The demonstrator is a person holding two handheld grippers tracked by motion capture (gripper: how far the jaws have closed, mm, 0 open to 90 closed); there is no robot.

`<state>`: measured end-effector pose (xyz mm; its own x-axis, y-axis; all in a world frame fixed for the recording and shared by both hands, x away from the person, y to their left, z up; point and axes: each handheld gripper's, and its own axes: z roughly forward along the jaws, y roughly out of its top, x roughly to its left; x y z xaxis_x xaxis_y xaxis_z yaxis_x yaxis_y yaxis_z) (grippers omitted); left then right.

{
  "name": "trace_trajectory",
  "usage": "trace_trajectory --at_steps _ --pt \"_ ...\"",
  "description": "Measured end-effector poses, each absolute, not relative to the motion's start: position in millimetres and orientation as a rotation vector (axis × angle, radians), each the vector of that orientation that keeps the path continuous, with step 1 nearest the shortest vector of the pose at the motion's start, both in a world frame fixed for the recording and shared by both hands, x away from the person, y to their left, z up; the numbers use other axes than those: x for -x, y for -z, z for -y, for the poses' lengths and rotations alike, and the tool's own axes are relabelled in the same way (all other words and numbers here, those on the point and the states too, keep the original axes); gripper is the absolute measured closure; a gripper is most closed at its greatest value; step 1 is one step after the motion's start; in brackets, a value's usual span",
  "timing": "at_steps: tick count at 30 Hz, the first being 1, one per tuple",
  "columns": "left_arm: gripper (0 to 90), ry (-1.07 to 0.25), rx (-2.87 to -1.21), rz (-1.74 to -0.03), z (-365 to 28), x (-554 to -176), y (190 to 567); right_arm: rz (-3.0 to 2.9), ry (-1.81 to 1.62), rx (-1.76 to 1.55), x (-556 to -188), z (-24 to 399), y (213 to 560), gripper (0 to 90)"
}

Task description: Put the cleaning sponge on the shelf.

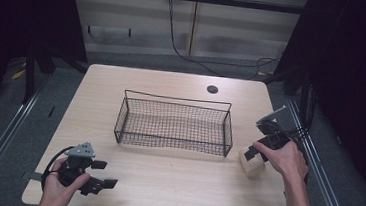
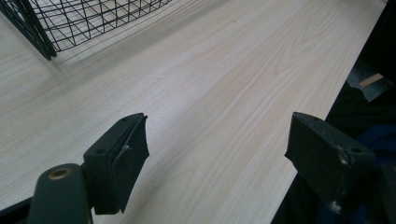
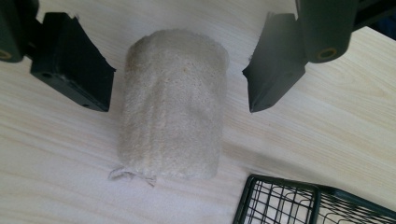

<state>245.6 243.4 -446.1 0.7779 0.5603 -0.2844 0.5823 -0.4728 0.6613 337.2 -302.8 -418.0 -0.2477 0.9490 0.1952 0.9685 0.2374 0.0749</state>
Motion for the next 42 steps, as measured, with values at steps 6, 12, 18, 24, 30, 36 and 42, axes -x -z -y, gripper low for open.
trace_trajectory --at_steps 6,12,18,24,30,36,42 --pt "20.2 0.038 -2.173 -0.854 -243 -246 447 2.388 0.276 1.842 -340 301 420 23.1" --pt "20.3 0.056 -2.186 -0.852 -243 -246 447 2.396 0.253 1.854 -342 300 428 24.1" --pt "20.3 0.053 -2.183 -0.859 -244 -246 447 2.400 0.222 1.852 -344 295 433 24.5" --pt "20.3 0.053 -2.182 -0.861 -243 -247 447 2.371 0.222 1.866 -344 294 442 24.2" --pt "20.2 0.053 -2.185 -0.864 -243 -247 448 2.389 0.177 1.861 -343 293 448 26.6" --pt "20.2 0.051 -2.188 -0.863 -243 -247 448 2.385 0.163 1.858 -344 292 447 27.8" --pt "20.2 0.060 -2.189 -0.865 -243 -247 448 2.379 0.202 1.859 -342 293 444 28.2"
